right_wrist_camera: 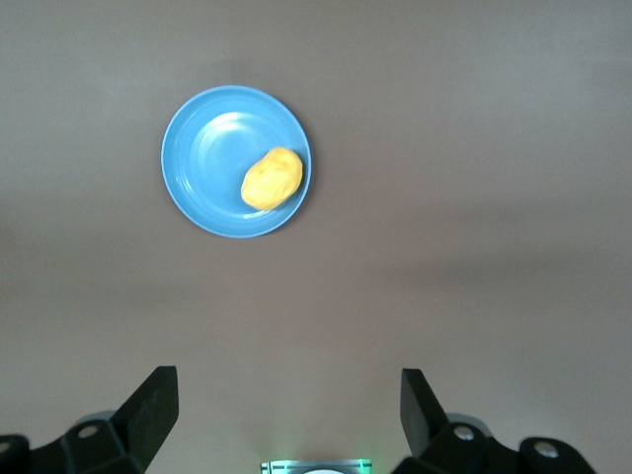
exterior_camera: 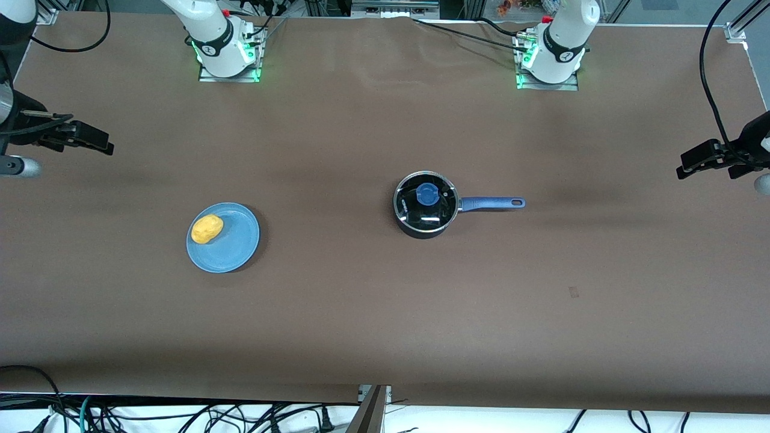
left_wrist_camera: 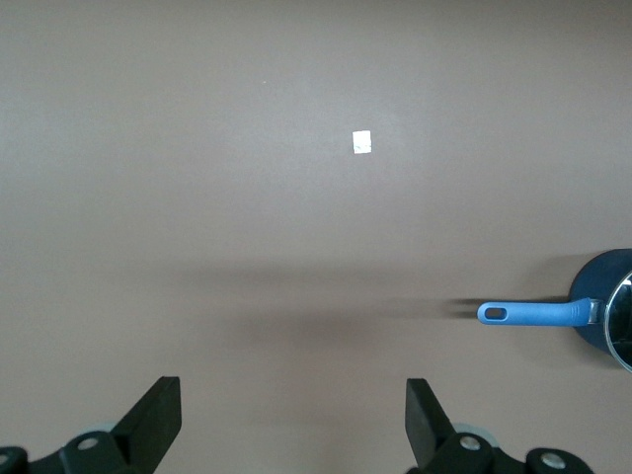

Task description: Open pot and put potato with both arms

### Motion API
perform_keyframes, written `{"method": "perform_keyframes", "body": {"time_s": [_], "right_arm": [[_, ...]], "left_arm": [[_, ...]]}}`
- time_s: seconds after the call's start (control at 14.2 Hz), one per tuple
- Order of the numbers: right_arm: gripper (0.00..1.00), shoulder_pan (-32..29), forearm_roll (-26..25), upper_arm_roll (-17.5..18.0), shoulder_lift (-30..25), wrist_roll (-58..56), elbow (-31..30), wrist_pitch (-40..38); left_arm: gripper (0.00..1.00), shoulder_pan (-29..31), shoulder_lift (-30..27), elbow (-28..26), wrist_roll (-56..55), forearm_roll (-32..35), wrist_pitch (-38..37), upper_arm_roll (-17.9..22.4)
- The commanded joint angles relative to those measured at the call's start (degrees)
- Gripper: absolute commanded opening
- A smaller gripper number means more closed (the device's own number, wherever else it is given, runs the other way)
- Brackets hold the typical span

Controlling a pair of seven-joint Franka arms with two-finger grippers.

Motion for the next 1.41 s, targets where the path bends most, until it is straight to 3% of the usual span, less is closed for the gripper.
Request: {"method": "perform_keyframes", "body": {"time_s": [0.0, 0.56, 0.77, 0.99, 1.2, 1.34], "right_arm": [[1.00, -0.50, -0.17, -1.41, 0.48, -0.49, 5.26, -0.72], [1.00, -0.51, -0.26, -1.87, 2.32, -6.65, 6.60, 2.01], [1.00, -0.77, 0.27, -4.24, 2.85, -6.83, 6.69, 2.18], [1.00, -0.59, 0.36, -4.15, 2.85, -6.65, 6.86, 2.18], [1.00, -0.42, 0.36, -3.98, 2.85, -5.68, 7.21, 2.18], [1.00, -0.33, 0.44, -3.89, 3.03, -6.21, 8.09, 2.10]], "left_arm": [[1.00, -0.31, 1.18, 2.24, 1.27, 0.94, -1.94, 0.05], [1.00, -0.23, 1.53, 2.24, 1.27, 0.76, -2.74, 0.05], [1.00, -0.40, 1.53, 2.15, 1.19, 0.76, -3.26, -0.04], [1.00, -0.66, 2.32, 2.24, 0.05, -0.20, -4.50, -2.31], [1.00, -7.84, 5.64, 2.24, -13.88, -1.34, -3.80, -4.16], [1.00, -12.07, 9.16, 2.24, -25.90, -1.26, 2.50, -7.75]]}}
